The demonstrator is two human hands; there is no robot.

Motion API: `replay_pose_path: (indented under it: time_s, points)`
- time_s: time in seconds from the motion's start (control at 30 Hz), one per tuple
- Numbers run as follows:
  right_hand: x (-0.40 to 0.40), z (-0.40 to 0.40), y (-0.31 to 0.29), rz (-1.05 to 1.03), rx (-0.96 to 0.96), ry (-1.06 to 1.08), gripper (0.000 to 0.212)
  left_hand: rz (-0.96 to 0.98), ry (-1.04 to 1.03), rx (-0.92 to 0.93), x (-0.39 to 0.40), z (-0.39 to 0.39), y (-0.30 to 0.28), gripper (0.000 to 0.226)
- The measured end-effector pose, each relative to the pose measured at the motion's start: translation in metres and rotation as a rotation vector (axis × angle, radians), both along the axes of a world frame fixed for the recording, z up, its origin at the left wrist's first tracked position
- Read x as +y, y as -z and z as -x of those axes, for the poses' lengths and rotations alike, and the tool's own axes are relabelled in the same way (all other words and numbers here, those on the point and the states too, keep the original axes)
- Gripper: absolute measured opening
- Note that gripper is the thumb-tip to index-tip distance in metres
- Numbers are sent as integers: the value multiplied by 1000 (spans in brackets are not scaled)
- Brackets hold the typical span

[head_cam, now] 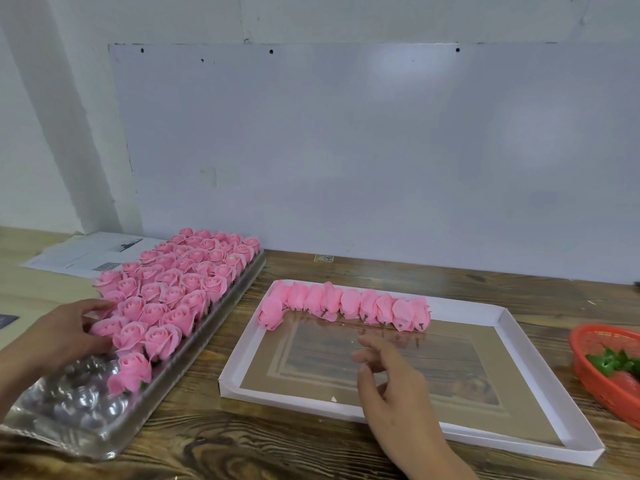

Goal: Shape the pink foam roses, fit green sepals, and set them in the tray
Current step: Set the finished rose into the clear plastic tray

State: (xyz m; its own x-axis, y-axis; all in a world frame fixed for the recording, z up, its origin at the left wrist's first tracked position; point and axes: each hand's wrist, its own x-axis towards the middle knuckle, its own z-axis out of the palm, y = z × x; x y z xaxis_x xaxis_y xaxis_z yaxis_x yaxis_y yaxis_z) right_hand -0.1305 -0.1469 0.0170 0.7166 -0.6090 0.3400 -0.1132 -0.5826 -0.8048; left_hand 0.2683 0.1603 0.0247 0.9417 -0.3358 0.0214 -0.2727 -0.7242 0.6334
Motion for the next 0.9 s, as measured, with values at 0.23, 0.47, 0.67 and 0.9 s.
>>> replay_pose_path:
  time_s: [0.23,0.47,0.67,0.9]
  points:
    - [1,0,0,0,5,2,44,-162,28,-230,5,22,-13,88]
    - [0,0,-3,19,-3,2,40,211,332,-421,-91,202,-41,25]
    - [-2,0,-2,41,-23,43,39,-99,858,-340,-164,259,6,44]
    - [-25,1,-14,84,-31,159,33,-159,927,-705,-178,260,24,49]
